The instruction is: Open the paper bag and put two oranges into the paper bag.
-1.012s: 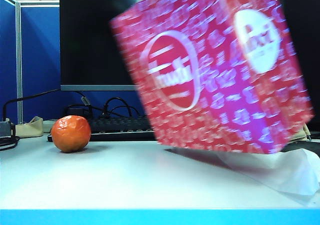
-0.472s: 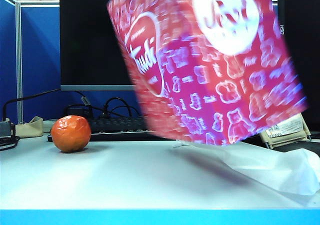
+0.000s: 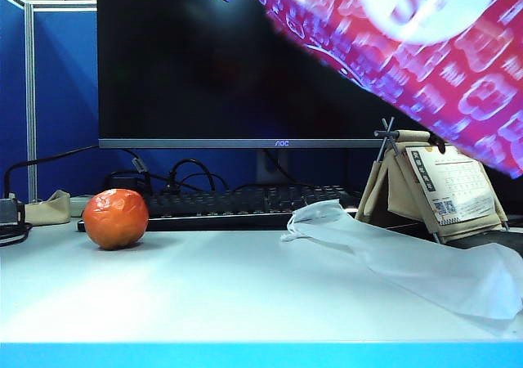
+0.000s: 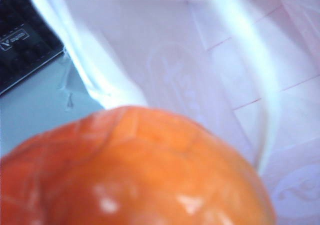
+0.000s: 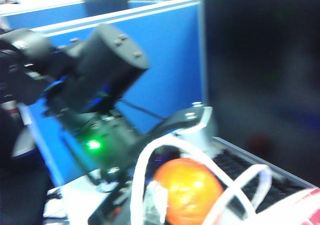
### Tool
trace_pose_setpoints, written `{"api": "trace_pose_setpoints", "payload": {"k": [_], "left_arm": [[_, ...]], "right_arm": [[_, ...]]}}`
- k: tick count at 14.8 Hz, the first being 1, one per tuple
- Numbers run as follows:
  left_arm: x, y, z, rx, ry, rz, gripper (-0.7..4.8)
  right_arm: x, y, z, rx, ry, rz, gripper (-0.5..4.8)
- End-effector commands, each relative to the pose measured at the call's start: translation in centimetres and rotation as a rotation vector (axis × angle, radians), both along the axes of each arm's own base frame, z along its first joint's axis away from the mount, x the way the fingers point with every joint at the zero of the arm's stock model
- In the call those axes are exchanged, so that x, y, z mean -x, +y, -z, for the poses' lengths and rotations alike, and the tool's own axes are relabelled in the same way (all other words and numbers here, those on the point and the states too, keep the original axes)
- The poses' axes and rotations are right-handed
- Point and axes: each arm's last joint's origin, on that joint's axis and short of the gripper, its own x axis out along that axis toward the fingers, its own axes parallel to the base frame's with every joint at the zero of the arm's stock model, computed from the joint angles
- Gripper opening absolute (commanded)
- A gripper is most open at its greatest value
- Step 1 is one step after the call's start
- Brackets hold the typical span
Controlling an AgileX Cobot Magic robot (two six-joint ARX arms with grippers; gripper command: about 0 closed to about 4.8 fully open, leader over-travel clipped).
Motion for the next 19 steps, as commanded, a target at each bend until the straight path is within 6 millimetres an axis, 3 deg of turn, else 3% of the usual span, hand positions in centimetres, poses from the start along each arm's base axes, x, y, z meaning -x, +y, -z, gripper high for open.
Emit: {"api": "trace_pose_setpoints", "payload": {"k": [1, 6, 11, 15, 19], "left_arm": [[0.3, -0.1, -0.3, 0.033, 0.008, 0.039, -0.06], [2.7, 1.6, -2.4, 0.064, -0.010, 0.048, -0.06], [5.7, 3.0, -7.0, 0.301, -0.057, 0.143, -0.06], [6.2, 1.2, -6.6, 0.312, -0.025, 0.208, -0.06], [4.9, -0.1, -5.4, 0.262, -0.012, 0.170, -0.06]], "right_arm": [[0.1, -0.1, -0.3, -0.009, -0.007, 0.020, -0.05], [-1.2, 0.4, 0.6, 0.033, 0.032, 0.117, -0.05], [-1.9, 0.8, 1.3, 0.065, 0.056, 0.119, -0.05], [-2.0, 0.7, 1.3, 0.067, 0.056, 0.143, -0.06], [-1.8, 0.8, 1.0, 0.057, 0.042, 0.134, -0.05]]}}
